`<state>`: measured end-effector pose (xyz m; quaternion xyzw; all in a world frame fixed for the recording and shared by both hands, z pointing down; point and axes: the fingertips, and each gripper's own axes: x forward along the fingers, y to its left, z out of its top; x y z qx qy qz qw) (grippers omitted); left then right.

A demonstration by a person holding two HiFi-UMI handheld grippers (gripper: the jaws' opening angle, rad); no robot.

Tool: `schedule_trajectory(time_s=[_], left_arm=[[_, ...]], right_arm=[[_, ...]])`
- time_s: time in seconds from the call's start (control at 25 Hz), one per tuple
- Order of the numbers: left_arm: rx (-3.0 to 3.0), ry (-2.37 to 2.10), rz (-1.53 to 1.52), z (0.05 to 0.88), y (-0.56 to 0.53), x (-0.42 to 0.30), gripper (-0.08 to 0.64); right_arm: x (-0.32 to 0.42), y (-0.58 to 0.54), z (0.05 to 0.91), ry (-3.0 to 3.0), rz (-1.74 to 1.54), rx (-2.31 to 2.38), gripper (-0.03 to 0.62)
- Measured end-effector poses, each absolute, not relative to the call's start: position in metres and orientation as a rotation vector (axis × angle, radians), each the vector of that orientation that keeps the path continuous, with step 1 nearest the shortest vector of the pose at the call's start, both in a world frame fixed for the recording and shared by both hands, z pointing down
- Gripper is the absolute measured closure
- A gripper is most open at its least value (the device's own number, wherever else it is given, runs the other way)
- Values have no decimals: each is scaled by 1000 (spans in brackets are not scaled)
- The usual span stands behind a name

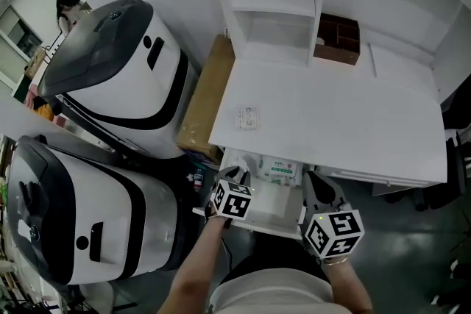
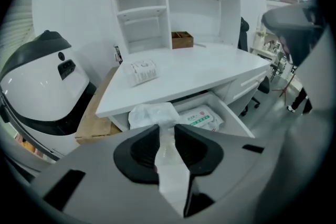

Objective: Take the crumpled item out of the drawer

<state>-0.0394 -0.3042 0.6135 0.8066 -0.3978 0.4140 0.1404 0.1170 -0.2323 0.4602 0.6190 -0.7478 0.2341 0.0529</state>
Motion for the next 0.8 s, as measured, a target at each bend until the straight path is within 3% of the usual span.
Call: schedule_trajectory(time_s=[0.8], left_arm=[[2415,-1369,786,515,-283,-73,477]], right_arm=[[92,-210,441,-2292,642,1898,591]])
